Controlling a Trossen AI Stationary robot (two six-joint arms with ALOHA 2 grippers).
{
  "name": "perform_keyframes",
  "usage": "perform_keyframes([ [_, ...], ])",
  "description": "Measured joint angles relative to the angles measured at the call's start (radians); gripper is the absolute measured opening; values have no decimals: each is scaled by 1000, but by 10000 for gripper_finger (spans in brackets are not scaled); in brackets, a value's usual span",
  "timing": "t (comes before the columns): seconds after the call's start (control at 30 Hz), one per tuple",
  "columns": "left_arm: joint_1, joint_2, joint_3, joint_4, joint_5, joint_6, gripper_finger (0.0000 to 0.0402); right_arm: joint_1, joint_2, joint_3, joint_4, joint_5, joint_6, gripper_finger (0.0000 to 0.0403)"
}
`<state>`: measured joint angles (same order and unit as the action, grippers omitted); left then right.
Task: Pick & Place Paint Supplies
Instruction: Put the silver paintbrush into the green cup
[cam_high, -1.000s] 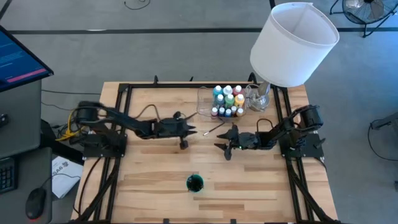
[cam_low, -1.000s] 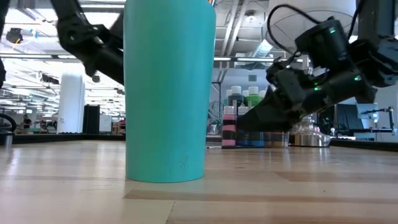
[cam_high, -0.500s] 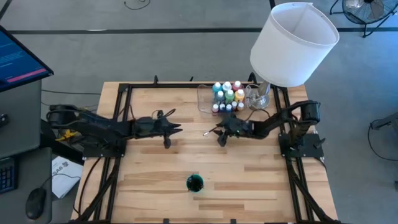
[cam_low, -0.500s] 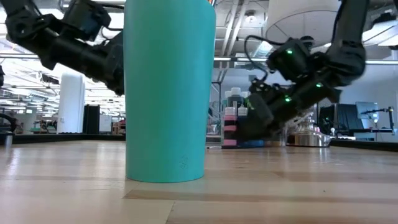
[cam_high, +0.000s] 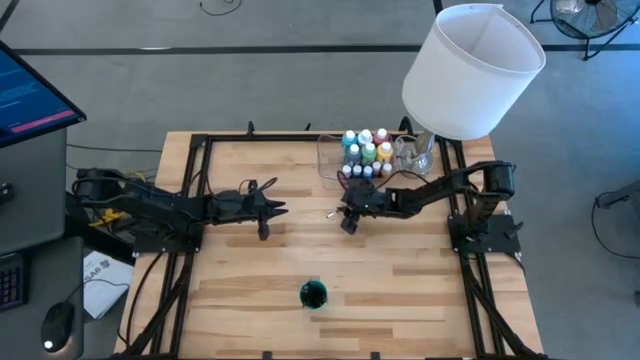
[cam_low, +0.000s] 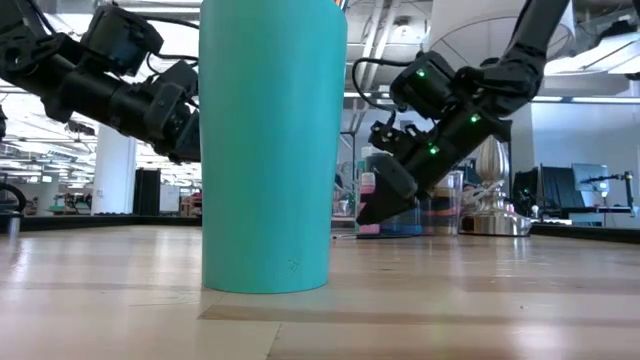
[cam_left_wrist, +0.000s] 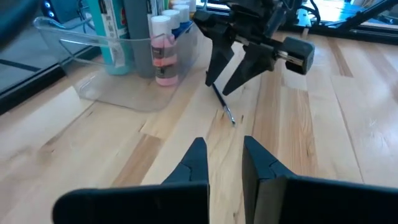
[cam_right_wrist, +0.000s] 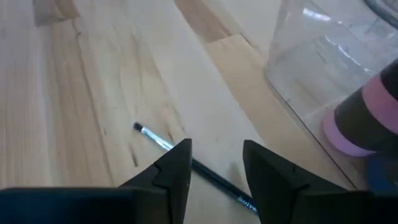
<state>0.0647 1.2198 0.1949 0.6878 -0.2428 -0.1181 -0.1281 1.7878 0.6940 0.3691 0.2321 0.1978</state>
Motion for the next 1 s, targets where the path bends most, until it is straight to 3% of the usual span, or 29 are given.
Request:
perform_keyframes([
  [0.3,0,0,-22,42,3,0,0,-1,0,3,-20,2,63,119],
  [0.73,-14,0,-23,62,2,-15,0,16,0,3,-101,0,92,118],
  [1.0,-14,0,-23,64,-1,-16,0,26,-1,3,-103,-62,118,119],
])
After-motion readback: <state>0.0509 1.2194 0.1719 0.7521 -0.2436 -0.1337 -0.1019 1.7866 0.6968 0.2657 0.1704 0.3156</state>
